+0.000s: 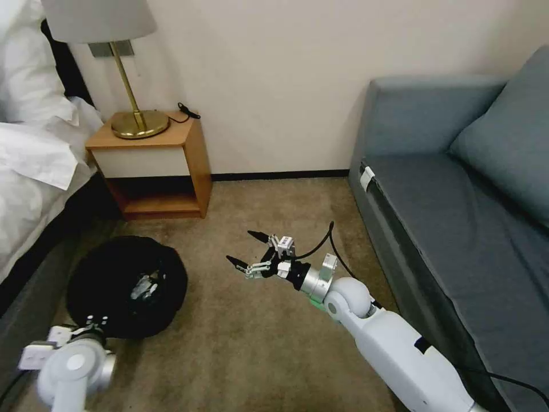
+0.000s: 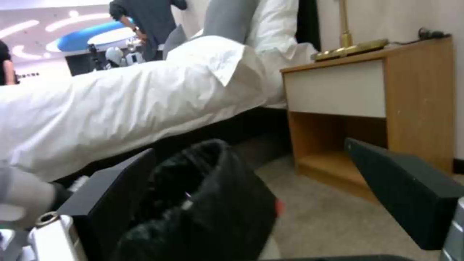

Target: Pick up the trash bin, then pick up the garbage on the floor and place it into the trash bin.

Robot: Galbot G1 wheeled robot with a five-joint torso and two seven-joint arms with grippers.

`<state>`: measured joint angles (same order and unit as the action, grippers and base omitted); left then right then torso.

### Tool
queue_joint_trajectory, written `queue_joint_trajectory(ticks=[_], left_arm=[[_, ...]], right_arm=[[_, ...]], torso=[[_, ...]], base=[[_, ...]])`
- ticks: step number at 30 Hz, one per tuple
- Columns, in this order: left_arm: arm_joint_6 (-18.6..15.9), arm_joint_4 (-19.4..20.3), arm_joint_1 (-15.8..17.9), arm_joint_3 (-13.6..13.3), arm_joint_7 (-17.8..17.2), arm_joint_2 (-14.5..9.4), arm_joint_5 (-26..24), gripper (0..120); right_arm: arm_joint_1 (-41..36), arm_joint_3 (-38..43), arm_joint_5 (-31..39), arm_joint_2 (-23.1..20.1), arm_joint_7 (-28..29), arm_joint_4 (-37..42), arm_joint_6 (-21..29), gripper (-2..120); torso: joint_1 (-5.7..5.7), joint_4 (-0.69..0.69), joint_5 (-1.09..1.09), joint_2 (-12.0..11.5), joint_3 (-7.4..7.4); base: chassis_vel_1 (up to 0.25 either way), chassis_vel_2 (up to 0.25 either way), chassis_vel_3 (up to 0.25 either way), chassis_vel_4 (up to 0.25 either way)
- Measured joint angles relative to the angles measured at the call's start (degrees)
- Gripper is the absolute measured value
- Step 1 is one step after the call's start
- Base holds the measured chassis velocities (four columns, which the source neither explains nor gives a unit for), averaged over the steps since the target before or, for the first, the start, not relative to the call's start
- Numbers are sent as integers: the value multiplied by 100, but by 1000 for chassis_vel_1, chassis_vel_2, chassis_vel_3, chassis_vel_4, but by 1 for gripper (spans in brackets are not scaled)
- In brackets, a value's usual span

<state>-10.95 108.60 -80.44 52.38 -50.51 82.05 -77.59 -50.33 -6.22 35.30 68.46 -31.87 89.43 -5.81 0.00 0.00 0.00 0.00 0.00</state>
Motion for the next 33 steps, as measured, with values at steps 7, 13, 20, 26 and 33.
queue_joint_trajectory(ticks=[7,13,20,26,33], left_arm=[[7,-319,202,-213,-34,67,153,3],[25,-365,312,-286,-32,28,228,20],[25,-210,384,-375,-64,-107,329,51],[19,34,402,-388,-78,-172,422,67],[-8,392,234,-306,137,-363,998,97]], right_arm=[[-341,-60,-254,-63,-63,150,20,100],[-428,4,-272,-64,-58,200,20,100],[-537,73,-262,-94,-50,221,17,100],[-602,29,-237,-165,-36,264,41,100],[-619,14,-235,-156,344,342,-3,100]], torso=[[0,3,8,1,-1],[0,1,2,1,-1],[0,-1,-10,0,1],[0,-3,-3,1,0],[0,-1,-1,0,1]], base=[[0,0,0,0],[0,0,0,0],[0,0,0,0],[0,0,0,0],[0,0,0,0]])
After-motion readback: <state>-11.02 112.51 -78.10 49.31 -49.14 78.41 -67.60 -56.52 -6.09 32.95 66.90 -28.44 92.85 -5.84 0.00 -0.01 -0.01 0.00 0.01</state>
